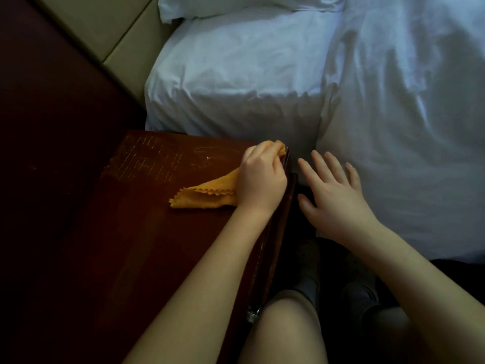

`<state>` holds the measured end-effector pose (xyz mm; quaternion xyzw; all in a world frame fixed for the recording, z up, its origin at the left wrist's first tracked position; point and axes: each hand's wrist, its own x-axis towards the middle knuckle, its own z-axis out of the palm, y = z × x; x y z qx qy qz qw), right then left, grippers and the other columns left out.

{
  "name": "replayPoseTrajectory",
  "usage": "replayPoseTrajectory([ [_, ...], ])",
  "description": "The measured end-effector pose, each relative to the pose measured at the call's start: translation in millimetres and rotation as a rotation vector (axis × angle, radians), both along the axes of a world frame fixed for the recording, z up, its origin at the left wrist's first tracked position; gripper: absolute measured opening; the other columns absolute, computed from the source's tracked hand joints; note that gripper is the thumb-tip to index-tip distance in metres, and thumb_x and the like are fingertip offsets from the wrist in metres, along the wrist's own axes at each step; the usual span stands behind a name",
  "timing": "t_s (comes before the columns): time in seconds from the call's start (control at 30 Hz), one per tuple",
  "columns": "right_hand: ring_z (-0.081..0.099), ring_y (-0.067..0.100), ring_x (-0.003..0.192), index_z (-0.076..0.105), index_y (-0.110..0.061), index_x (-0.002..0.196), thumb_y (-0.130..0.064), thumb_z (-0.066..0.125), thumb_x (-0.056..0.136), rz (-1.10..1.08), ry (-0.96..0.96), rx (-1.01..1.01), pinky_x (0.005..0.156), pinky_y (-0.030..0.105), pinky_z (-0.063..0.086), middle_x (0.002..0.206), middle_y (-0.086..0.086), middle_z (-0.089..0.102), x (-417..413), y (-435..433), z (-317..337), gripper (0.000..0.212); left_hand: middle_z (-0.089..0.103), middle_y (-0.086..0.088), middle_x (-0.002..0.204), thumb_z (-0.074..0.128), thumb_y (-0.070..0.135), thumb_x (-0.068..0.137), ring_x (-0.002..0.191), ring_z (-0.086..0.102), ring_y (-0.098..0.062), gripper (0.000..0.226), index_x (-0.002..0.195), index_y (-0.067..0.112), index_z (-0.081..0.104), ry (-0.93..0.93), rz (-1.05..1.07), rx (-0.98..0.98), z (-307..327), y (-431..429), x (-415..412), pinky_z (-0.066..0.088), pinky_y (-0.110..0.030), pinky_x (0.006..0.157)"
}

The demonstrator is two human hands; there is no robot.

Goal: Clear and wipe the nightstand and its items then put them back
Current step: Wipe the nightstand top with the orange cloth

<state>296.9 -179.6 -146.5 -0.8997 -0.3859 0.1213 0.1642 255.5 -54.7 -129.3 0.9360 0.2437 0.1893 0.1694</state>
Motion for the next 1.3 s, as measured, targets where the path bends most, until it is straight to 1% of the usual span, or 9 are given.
replayPoseTrajectory([
  [0.2, 0.001, 0.022, 0.144, 0.014, -0.021, 0.149, -0.032, 0.041, 0.093, -0.012, -0.016, 0.1, 0.111, 0.039, -0.003, 0.157, 0.004, 0.007, -0.8, 5.5, 4.9, 0.063, 0.065, -0.009, 0.11, 0.052, -0.002, 0.082, 0.107, 0.055, -0.021, 0.031, 0.109, 0.004, 0.067, 0.074, -0.193, 0.005, 1.4, -17.7, -59.8, 0.031, -0.014, 0.096],
  [0.33, -0.003, 0.022, 0.143, 0.01, -0.023, 0.149, -0.032, 0.037, 0.094, -0.004, -0.005, 0.04, 0.112, 0.043, -0.003, 0.157, 0.004, 0.002, -3.0, 6.6, 0.6, 0.062, 0.065, -0.004, 0.111, 0.052, 0.001, 0.087, 0.108, 0.053, -0.015, 0.03, 0.113, 0.008, 0.065, 0.066, -0.117, 0.017, -0.4, -11.3, -79.5, 0.028, -0.007, 0.096],
  [0.47, -0.004, 0.023, 0.143, 0.009, -0.022, 0.149, -0.029, 0.035, 0.095, -0.013, -0.001, -0.013, 0.112, 0.045, -0.003, 0.157, 0.005, 0.003, -3.4, 5.5, -2.7, 0.06, 0.063, -0.006, 0.114, 0.047, 0.003, 0.09, 0.11, 0.052, -0.02, 0.03, 0.115, 0.007, 0.063, 0.06, 0.019, 0.018, 0.2, 5.6, -40.0, 0.028, -0.012, 0.091],
  [0.63, -0.002, 0.025, 0.143, 0.008, -0.021, 0.149, -0.026, 0.034, 0.094, -0.067, 0.0, -0.014, 0.112, 0.045, -0.002, 0.157, 0.005, 0.004, -2.0, 5.7, -4.9, 0.061, 0.062, -0.01, 0.115, 0.045, 0.002, 0.089, 0.109, 0.051, -0.026, 0.032, 0.116, 0.003, 0.062, 0.022, -0.011, 0.036, -2.4, 2.8, -0.2, 0.033, -0.024, 0.094],
  [0.77, 0.002, 0.025, 0.143, 0.012, -0.019, 0.149, -0.024, 0.038, 0.093, -0.09, -0.026, 0.072, 0.112, 0.042, 0.0, 0.157, 0.008, 0.008, -2.2, 9.5, -3.8, 0.062, 0.064, -0.01, 0.112, 0.047, 0.001, 0.088, 0.103, 0.054, -0.026, 0.032, 0.116, 0.003, 0.062, 0.036, -0.112, 0.036, 0.9, -6.8, -20.1, 0.035, -0.023, 0.091],
  [0.87, 0.008, 0.025, 0.143, 0.022, -0.019, 0.147, -0.027, 0.042, 0.094, -0.044, -0.023, 0.168, 0.111, 0.039, 0.002, 0.156, 0.008, 0.014, -7.8, 12.3, -0.9, 0.058, 0.064, -0.008, 0.112, 0.049, 0.003, 0.087, 0.103, 0.054, -0.022, 0.031, 0.115, 0.005, 0.063, 0.066, -0.156, 0.027, 1.3, -14.4, -61.8, 0.034, -0.017, 0.091],
  [1.0, 0.013, 0.025, 0.143, 0.034, -0.021, 0.143, -0.031, 0.045, 0.095, 0.077, 0.002, 0.247, 0.112, 0.039, 0.003, 0.154, 0.006, 0.023, -28.6, 20.2, 0.9, 0.051, 0.062, -0.001, 0.116, 0.051, 0.007, 0.09, 0.108, 0.048, -0.011, 0.031, 0.118, 0.013, 0.062, 0.087, -0.001, 0.032, -3.1, 1.8, -120.2, 0.026, -0.006, 0.091],
  [1.17, 0.013, 0.024, 0.143, 0.037, -0.022, 0.142, -0.045, 0.027, 0.092, 0.19, 0.007, 0.297, 0.113, 0.041, 0.001, 0.153, 0.005, 0.024, -55.4, 36.5, 6.0, 0.056, 0.058, 0.0, 0.122, 0.047, 0.013, 0.093, 0.114, 0.043, -0.016, 0.031, 0.122, 0.014, 0.059, 0.093, 0.338, 0.048, -5.9, 59.2, -163.7, 0.026, -0.021, 0.09],
  [1.3, 0.019, 0.026, 0.141, 0.044, -0.02, 0.138, -0.043, 0.026, 0.091, 0.266, -0.013, 0.321, 0.112, 0.046, 0.004, 0.15, 0.007, 0.031, -76.5, 49.5, 10.2, 0.056, 0.056, -0.001, 0.126, 0.043, 0.015, 0.094, 0.117, 0.041, -0.021, 0.032, 0.123, 0.014, 0.058, 0.059, 0.577, 0.04, -5.8, 111.7, -181.0, 0.026, -0.024, 0.091],
])
